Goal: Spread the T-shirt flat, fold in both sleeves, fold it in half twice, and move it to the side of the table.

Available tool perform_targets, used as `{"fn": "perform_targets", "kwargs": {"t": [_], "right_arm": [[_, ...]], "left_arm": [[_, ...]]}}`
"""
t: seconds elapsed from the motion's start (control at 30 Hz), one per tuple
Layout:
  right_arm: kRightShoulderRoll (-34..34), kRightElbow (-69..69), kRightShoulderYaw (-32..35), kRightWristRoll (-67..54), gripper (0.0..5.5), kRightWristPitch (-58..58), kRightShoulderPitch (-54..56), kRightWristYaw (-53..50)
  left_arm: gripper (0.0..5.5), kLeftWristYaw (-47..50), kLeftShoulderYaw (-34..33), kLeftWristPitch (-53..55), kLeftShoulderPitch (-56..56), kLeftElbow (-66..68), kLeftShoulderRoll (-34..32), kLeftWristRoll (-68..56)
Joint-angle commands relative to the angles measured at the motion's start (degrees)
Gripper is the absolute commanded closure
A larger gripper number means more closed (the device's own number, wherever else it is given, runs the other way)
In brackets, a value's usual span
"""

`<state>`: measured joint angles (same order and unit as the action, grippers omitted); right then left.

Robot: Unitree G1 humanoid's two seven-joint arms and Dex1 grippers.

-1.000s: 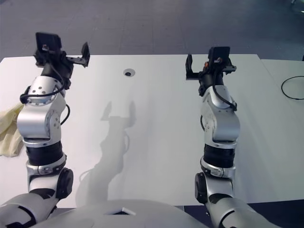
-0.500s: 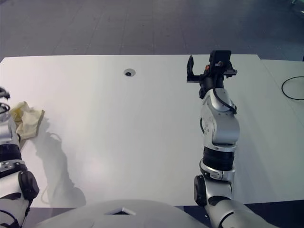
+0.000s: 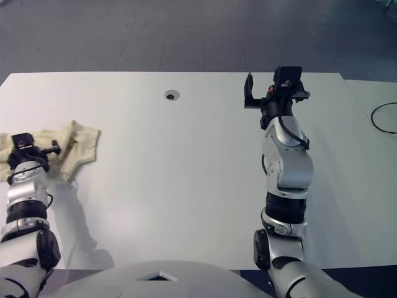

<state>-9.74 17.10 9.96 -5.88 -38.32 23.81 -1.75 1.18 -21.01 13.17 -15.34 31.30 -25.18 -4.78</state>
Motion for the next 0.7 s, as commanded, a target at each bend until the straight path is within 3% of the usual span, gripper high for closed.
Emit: {"fn": "perform_targets", "kwargs": {"t": [0.03, 0.2, 0.33, 0.53, 0.7], "right_arm": [[-0.8, 1.7, 0.5, 0.2, 0.12, -1.2, -1.1, 0.1], [-0.8, 3.1, 0.7, 0.5, 0.12, -1.5, -2.4, -0.3], [-0.6, 3.7, 1.0, 0.8, 0.12, -1.2, -3.3, -0.8], [0.3, 3.9, 0.7, 1.1, 0.12, -0.2, -3.6, -1.7], [0.6, 3.5, -0.7, 0.9, 0.12, 0.6, -2.5, -1.5]], "left_arm": [[0.11, -0.1, 7.5, 26.1, 19.6, -16.9, 12.9, -3.6], [0.11, 0.5, 9.7, 46.5, 25.1, -38.3, 16.9, -12.2], [0.11, -1.4, 10.0, 60.6, 22.3, -50.9, 18.0, -21.3], [0.11, -1.1, 0.6, 77.8, 11.4, -58.2, 28.0, -24.0], [0.11, 1.1, -5.5, 79.3, 2.1, -58.8, 28.9, -27.0]]}}
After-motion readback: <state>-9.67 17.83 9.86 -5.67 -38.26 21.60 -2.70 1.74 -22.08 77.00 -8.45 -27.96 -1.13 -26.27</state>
